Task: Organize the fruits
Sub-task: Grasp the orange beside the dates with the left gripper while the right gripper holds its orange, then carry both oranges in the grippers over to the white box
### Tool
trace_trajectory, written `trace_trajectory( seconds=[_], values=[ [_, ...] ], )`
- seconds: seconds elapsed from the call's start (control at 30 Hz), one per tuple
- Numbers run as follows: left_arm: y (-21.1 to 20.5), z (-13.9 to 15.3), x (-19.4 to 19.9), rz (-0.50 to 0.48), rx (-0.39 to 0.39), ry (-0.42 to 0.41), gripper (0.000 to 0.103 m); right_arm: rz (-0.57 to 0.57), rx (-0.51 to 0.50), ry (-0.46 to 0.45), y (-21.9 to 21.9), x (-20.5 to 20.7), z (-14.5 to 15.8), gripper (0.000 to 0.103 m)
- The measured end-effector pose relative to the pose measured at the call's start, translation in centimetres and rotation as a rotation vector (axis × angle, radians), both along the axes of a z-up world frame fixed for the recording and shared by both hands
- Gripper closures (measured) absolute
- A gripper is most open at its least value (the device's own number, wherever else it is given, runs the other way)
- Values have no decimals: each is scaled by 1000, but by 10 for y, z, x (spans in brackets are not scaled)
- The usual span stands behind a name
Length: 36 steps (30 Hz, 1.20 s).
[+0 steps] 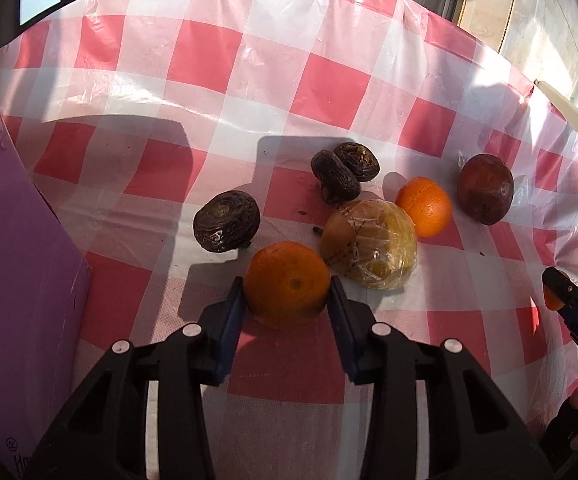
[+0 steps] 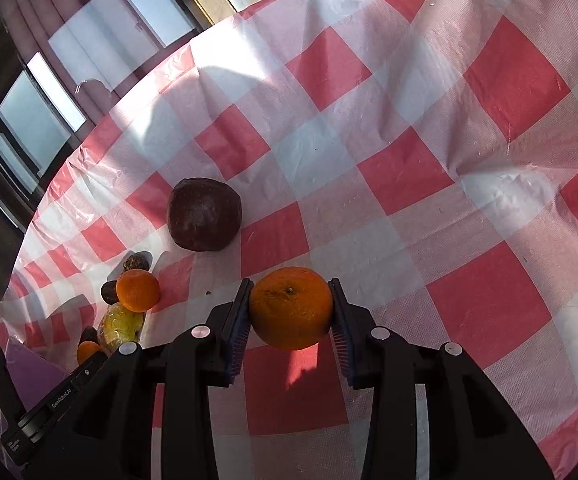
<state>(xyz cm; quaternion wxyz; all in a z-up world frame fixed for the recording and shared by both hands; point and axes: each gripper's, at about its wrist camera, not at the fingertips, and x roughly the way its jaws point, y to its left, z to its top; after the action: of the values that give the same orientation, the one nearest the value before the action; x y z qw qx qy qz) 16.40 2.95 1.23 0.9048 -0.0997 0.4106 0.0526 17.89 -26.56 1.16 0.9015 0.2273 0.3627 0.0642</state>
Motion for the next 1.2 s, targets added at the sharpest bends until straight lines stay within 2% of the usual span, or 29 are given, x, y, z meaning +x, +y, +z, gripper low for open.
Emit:
trace_trajectory(
  seconds=[0.17,0.3,0.57,1.03,1.2],
  values=[
    [3,2,-63,-19,-119,-58,62,9,2,-4,1,-1,0,65],
    [8,7,-96,-39,-160,-100,62,17,3,-6,1,0,1,65],
    [-1,2,-90,-79,-185,-81,62,14,2,-1,2,0,0,65],
    [-2,0,-88,-81,-180,-68,62,3,-4,-14,1,-5,3,65],
    [1,0,-88,-80,-189,-76,62,34,-36,14,15,-13,1,65]
  ],
)
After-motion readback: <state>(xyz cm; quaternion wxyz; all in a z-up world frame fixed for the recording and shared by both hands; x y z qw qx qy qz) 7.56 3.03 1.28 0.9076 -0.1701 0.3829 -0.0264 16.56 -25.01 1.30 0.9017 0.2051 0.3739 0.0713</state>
